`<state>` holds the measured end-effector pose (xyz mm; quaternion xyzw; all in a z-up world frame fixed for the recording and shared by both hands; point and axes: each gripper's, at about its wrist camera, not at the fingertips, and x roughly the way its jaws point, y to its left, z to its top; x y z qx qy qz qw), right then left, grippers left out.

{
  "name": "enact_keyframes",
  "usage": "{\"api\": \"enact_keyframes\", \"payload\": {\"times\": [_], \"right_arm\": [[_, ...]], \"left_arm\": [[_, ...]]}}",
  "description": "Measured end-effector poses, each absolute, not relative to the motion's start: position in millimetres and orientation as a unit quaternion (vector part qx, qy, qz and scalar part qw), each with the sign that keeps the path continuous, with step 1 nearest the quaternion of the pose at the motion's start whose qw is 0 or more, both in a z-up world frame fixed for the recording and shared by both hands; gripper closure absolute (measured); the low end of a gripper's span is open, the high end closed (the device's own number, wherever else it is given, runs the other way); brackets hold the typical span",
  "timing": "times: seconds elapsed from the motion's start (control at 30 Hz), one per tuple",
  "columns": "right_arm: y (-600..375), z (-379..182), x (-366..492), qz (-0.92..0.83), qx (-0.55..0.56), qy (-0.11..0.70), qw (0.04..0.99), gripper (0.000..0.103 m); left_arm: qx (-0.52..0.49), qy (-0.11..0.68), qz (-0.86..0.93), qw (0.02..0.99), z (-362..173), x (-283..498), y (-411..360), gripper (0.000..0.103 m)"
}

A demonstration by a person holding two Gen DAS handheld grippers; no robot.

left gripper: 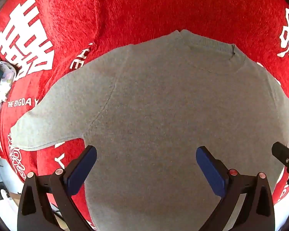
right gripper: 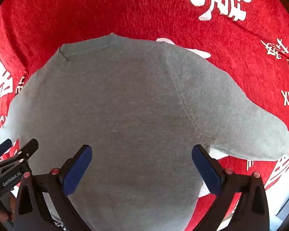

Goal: Fold small clothes

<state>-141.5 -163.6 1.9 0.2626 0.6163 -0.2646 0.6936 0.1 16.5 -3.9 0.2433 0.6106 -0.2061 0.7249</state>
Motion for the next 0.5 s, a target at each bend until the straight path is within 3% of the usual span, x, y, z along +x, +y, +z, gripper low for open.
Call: {"api": "enact_keyframes", "payload": {"times": [0.5], "right_arm": [[-153.5, 11.0, -147.4, -0.281, 0.271, 0.608, 0.691, 0.0]], "left_arm": [[0.243, 0.605, -0.212, 0.728, 1.0, -5.0, 20.1, 0.0]]}}
